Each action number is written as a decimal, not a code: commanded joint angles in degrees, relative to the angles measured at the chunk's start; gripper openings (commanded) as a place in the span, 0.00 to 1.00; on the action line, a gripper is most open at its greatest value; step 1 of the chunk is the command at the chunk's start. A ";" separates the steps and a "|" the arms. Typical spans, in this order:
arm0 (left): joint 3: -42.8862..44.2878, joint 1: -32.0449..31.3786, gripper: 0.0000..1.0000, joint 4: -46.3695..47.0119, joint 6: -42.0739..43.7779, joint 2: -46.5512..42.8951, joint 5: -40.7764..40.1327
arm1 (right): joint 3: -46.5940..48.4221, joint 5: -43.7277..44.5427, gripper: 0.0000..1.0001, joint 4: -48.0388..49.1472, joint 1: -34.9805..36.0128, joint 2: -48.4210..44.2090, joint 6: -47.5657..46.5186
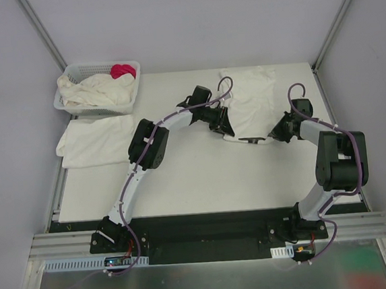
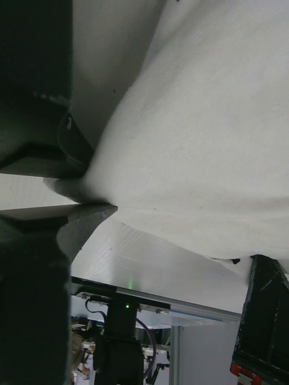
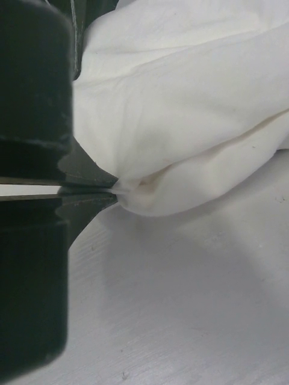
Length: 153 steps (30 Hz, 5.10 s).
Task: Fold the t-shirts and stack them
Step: Grab one side of the 2/3 rectangular tshirt with both arms, then fold the long partially folded tshirt into a neat square
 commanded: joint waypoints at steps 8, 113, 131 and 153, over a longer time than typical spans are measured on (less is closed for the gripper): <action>-9.14 -0.17 0.06 -0.40 2.87 -7.28 -2.18 | -2.59 -0.63 0.01 1.65 0.14 -3.43 1.54; 8.68 8.88 0.02 -18.85 6.56 -19.42 -10.80 | 27.64 5.52 0.01 -9.16 8.41 -3.26 -1.10; 21.51 11.87 0.03 -16.84 3.05 -7.11 -9.66 | 38.71 3.67 0.01 -9.77 6.29 8.77 -0.40; 13.61 13.63 0.03 1.44 -6.17 -6.68 -9.05 | 50.32 0.95 0.01 -4.15 3.32 24.60 -1.36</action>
